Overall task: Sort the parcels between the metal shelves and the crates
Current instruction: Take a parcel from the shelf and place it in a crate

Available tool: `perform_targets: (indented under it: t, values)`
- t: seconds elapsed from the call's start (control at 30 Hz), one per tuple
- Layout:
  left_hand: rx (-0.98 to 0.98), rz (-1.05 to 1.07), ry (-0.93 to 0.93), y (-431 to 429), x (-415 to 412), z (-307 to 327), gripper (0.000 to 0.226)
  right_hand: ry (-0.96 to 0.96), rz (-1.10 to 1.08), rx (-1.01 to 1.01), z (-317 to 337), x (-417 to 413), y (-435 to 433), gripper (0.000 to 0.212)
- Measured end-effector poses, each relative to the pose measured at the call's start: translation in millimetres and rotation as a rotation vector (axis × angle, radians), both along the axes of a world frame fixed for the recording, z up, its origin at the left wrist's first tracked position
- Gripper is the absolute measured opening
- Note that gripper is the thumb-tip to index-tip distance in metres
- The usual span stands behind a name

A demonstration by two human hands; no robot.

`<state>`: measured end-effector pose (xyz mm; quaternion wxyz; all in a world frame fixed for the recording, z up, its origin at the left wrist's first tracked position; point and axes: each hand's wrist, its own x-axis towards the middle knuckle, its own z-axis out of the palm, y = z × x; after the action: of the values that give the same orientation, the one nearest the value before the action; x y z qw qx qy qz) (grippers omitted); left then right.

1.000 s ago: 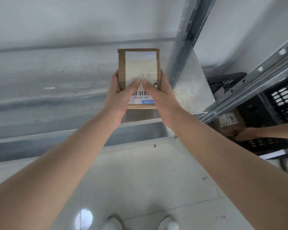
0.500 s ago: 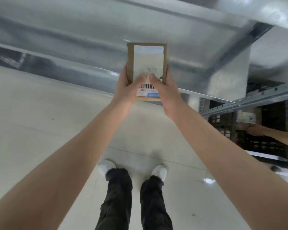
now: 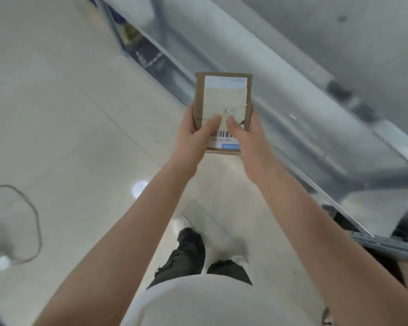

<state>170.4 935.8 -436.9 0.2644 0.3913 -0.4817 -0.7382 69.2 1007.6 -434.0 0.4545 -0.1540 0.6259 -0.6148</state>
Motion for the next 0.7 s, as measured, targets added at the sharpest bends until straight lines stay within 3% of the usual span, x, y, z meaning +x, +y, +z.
perform_targets:
  t: [0.4, 0.7]
  values:
    - [-0.268, 0.289, 0.051, -248, 81, 149, 0.034, 0.078, 0.335, -0.233, 143, 63, -282, 0.029]
    - [-0.37, 0.448, 0.041, -457, 87, 196, 0.041, 0.158, 0.471, -0.337, 186, 62, -511, 0.043]
